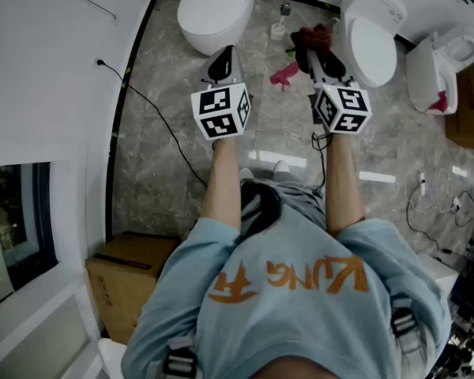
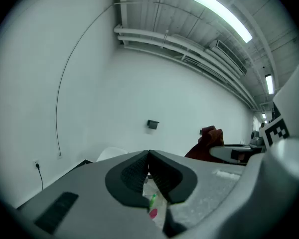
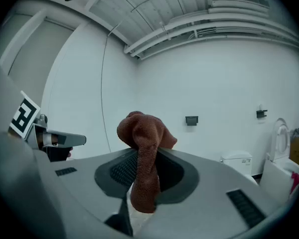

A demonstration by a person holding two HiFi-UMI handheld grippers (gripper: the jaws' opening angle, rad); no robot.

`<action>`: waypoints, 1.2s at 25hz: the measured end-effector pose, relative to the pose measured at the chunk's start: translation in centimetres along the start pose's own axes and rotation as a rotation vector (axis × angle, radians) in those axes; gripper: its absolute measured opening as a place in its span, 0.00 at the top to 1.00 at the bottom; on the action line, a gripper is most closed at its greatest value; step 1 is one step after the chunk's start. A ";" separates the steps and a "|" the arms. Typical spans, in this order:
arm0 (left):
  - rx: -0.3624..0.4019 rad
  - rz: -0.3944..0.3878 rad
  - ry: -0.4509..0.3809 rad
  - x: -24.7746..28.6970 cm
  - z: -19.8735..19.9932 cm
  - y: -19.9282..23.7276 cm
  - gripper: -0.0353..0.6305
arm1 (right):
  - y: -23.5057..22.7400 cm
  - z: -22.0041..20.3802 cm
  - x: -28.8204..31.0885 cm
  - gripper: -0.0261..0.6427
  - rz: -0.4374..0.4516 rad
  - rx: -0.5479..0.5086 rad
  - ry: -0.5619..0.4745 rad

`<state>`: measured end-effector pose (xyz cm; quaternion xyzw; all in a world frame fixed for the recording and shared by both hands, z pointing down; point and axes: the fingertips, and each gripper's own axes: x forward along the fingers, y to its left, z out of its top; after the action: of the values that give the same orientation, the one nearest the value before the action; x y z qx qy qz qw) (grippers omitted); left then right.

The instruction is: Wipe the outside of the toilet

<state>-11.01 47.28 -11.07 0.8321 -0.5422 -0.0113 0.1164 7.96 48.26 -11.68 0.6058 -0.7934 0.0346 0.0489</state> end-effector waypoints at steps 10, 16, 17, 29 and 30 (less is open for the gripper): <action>-0.043 0.013 0.011 -0.3 -0.4 2.6 0.94 | 1.4 0.3 0.6 0.83 -0.011 -0.002 -0.008; -0.099 0.051 0.006 -0.6 -0.8 6.0 0.94 | 2.4 0.2 1.1 0.83 -0.006 -0.020 0.004; -0.124 0.076 0.003 -0.9 -0.7 7.2 0.94 | 2.4 0.3 1.0 0.83 -0.004 -0.027 0.010; -0.141 0.075 -0.017 0.1 0.7 10.0 0.94 | 1.6 2.2 4.1 0.83 0.014 -0.037 0.004; -0.132 0.070 -0.023 0.1 0.8 10.3 0.94 | 1.8 2.2 4.7 0.83 0.019 -0.033 0.000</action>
<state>-20.35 43.06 -9.75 0.8030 -0.5703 -0.0524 0.1652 4.97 44.02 -13.26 0.5974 -0.7995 0.0221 0.0584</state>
